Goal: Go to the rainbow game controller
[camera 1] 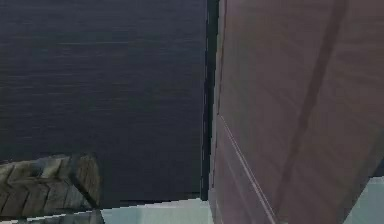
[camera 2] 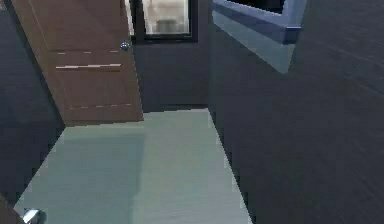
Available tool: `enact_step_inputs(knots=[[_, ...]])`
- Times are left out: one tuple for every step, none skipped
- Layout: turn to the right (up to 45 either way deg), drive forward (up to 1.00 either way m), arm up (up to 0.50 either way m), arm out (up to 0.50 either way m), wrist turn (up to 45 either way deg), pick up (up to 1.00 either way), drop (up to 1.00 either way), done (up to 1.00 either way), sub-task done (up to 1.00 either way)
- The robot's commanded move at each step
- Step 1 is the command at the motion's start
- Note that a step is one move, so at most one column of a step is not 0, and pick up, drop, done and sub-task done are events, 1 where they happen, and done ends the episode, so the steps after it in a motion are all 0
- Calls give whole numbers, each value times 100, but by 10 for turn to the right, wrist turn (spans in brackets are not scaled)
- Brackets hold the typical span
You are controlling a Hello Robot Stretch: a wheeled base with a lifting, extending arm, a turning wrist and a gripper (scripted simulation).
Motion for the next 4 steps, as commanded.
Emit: enact_step_inputs(knots=[[450,0,0,0,0,0,0,0,0],[360,0,0,0,0,0,0,0,0],[0,30,0,0,0,0,0,0,0],[-300,0,0,0,0,0,0,0,0]])
